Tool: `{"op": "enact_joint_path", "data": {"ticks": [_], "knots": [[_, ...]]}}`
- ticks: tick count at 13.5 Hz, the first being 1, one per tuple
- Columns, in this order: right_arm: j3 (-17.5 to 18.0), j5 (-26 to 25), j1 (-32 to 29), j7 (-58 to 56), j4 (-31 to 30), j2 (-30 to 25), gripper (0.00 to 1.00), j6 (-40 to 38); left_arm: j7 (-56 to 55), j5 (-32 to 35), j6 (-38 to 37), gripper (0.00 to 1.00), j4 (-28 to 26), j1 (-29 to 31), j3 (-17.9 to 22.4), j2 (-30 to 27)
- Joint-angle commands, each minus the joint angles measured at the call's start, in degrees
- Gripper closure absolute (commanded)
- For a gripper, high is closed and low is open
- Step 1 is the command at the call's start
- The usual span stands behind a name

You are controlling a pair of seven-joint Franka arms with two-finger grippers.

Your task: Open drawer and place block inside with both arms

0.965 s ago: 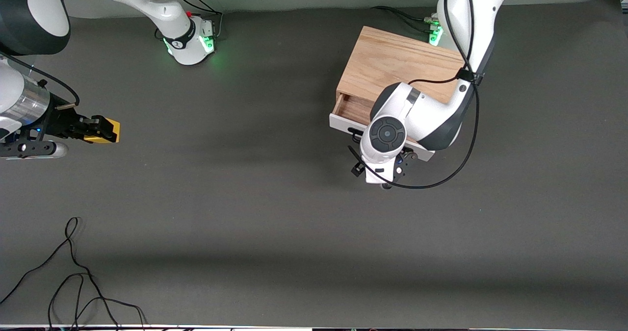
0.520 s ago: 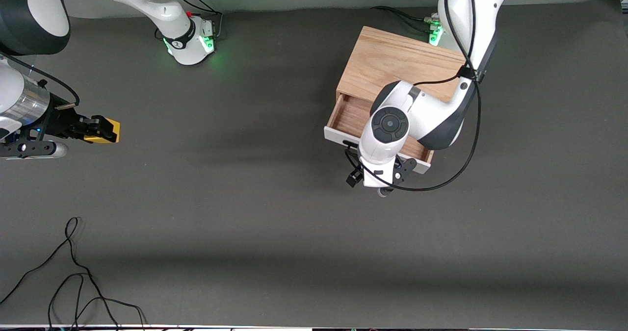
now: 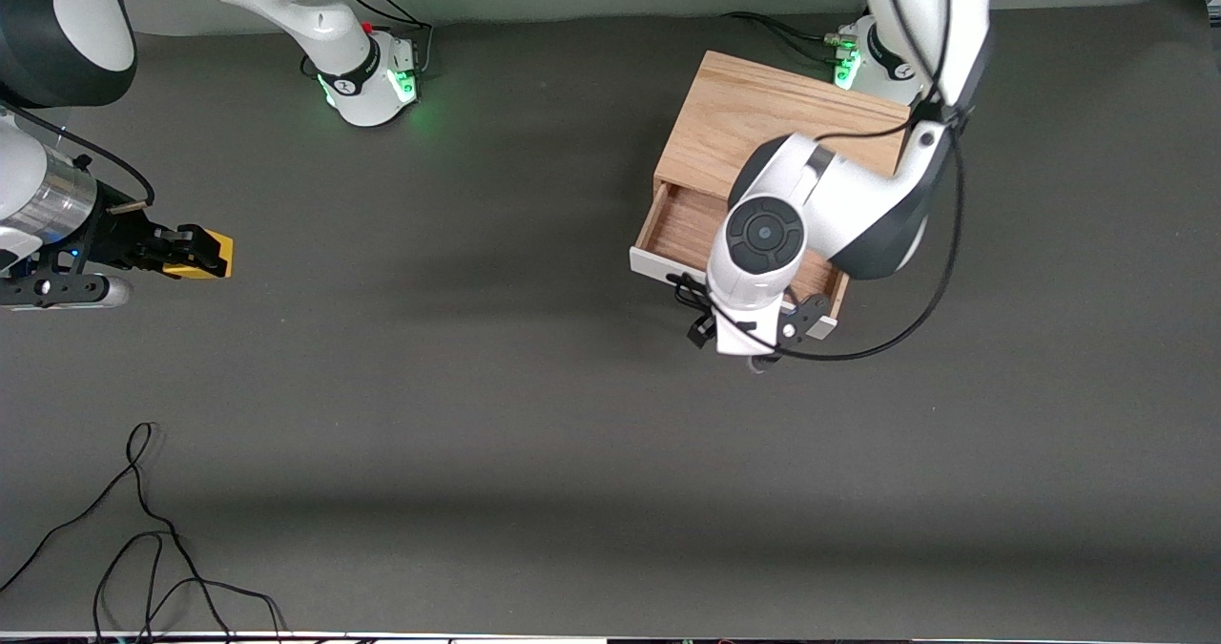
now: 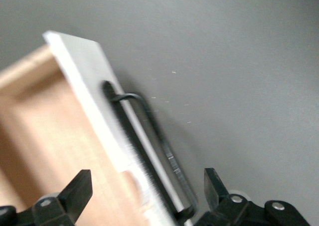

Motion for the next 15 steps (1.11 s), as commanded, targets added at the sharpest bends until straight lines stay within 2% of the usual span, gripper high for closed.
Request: {"op": "enact_joint_path", "data": {"ticks": [1,3,7,12,15], "knots": [[-0.14,-0.91,0.32,1.24,-1.13,-1.39,0.57,0.99,6.47,0.09,-15.05,0.00,9.27,3.24,-0.02,-1.06],[-0.14,-0.91,0.41,1.42,-1.13,-1.57,0.57,0.90,13.23,0.00,-22.37,0.00,12.02,6.40,-0.02,-2.90],[0.12,-0.91,2.50,5.27,-1.40,-2.00,0.57,0.55,33.86,-0.18,-28.10,0.00,11.76,15.54,-0.02,-9.49],[0.30,-0.91,14.18,23.17,-0.96,-1.66,0.57,0.81,56.12,0.52,-21.54,0.00,10.36,21.79,0.06,-14.07],[0.47,-0.82,23.76,38.11,0.96,0.44,0.59,1.16,59.13,0.52,-16.51,0.00,8.34,22.50,0.06,-15.22]]}}
